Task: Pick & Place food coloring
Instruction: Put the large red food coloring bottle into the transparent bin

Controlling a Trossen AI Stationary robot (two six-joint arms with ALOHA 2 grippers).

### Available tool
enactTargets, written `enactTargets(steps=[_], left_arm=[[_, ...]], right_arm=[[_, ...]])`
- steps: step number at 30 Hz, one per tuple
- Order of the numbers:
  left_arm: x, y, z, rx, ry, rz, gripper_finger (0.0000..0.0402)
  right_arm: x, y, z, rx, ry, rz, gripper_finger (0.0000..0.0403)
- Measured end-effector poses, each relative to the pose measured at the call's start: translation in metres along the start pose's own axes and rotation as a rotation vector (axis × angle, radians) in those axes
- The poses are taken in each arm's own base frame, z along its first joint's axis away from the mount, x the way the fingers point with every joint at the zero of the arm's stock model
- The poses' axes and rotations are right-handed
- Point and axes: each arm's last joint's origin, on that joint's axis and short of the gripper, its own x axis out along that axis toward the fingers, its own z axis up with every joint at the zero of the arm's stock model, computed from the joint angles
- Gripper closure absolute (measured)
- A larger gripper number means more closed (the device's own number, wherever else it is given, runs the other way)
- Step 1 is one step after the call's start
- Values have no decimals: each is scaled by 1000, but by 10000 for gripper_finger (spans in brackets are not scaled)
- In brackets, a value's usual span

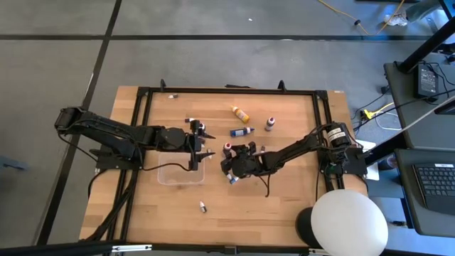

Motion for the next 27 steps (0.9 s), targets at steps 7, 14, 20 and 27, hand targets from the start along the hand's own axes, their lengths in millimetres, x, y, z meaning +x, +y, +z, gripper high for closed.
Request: enactTargets(steps=[7, 14, 20, 27], left_arm=[[0, 0, 0, -1, -1, 0, 137], [0, 0, 0, -3, 0, 0, 137], [0, 0, 0, -2, 0, 0, 137], [0, 0, 0, -2, 0, 0, 137]], right_arm=[[-1, 0, 0, -36, -4, -6, 225], [-3, -2, -2, -44, -20, -29, 225], [-3, -4, -3, -21, -6, -46, 225], [-3, -3, -2, -41, -31, -54, 225]])
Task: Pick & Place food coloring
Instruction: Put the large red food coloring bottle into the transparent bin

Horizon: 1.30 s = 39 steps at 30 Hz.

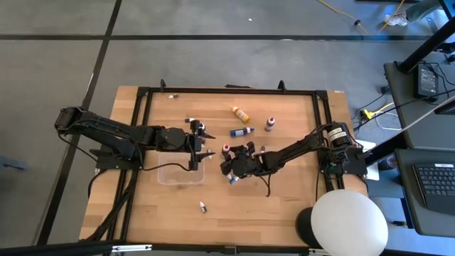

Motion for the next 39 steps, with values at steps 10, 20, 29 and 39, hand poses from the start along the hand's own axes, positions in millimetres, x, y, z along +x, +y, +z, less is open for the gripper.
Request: enactTargets(steps=[10, 20, 29, 39], left_arm=[[0, 0, 0, 2, 0, 0, 137], [0, 0, 0, 2, 0, 0, 137], [0, 0, 0, 2, 0, 0, 137], [0, 0, 0, 2, 0, 0, 137]], right_arm=[[0, 0, 0, 4, -8, -9, 225], [0, 0, 0, 5, -14, -12, 225], [0, 0, 0, 3, -13, -13, 225], [-1, 0, 1, -50, -25, -8, 158]])
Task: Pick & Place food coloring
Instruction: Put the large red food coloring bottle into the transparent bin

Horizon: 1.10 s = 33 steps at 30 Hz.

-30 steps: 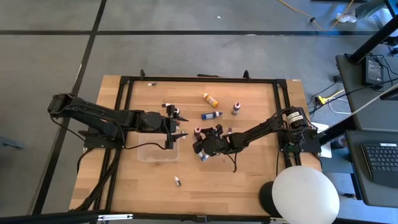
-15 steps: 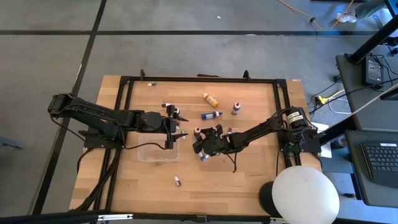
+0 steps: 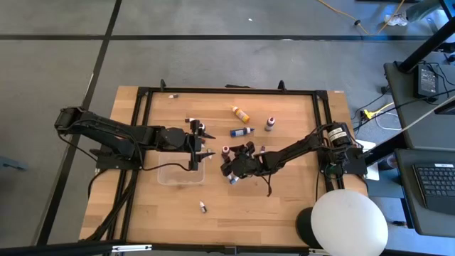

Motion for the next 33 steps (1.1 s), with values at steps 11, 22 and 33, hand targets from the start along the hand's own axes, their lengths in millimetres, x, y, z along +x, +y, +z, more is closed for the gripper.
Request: enactTargets(steps=[11, 22, 33], left_arm=[[0, 0, 0, -38, 0, 0, 137], [0, 0, 0, -45, 0, 0, 137], [0, 0, 0, -80, -1, -8, 137]], right_arm=[[-4, -4, 1, 60, 27, -5, 99], [-36, -18, 8, 260, -90, -90, 101], [-70, -28, -18, 1030, -307, -201, 101]])
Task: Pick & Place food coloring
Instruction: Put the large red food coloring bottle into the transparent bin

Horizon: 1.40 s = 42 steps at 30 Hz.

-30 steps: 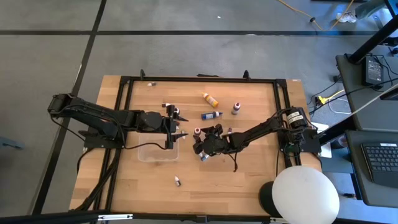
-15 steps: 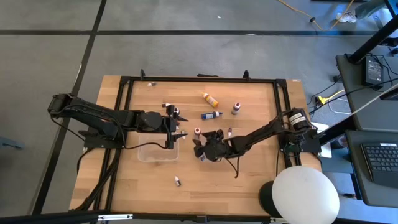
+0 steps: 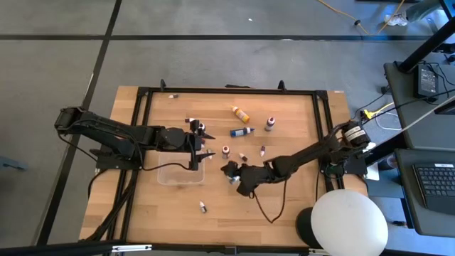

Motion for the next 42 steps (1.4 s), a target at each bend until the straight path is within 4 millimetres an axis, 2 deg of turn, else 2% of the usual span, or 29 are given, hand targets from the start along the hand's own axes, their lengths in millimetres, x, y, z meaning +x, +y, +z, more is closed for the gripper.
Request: enactTargets(steps=[5, 9, 13, 18, 26, 32, 38, 42], left_arm=[[0, 0, 0, -54, 1, 1, 137], [6, 4, -4, -130, 27, 17, 137], [18, 9, -8, -188, 88, 39, 137], [32, 15, 2, -227, 124, -10, 137], [61, 18, -5, -237, 246, -47, 137], [81, 12, -8, -215, 254, -115, 137], [89, 12, -17, -199, 302, -52, 137], [90, 13, -17, -178, 292, -40, 137]], right_arm=[[-11, -10, -15, 326, -96, 81, 101], [-14, -8, -29, 511, -124, 200, 101], [-17, 2, -41, 647, -217, 266, 101], [-33, 15, -57, 779, -271, 148, 101], [-55, 48, -72, 942, -443, -54, 101], [-61, 69, -81, 1019, -432, -165, 101], [-63, 74, -84, 1028, -427, -199, 101], [-63, 74, -84, 1029, -427, -199, 101]])
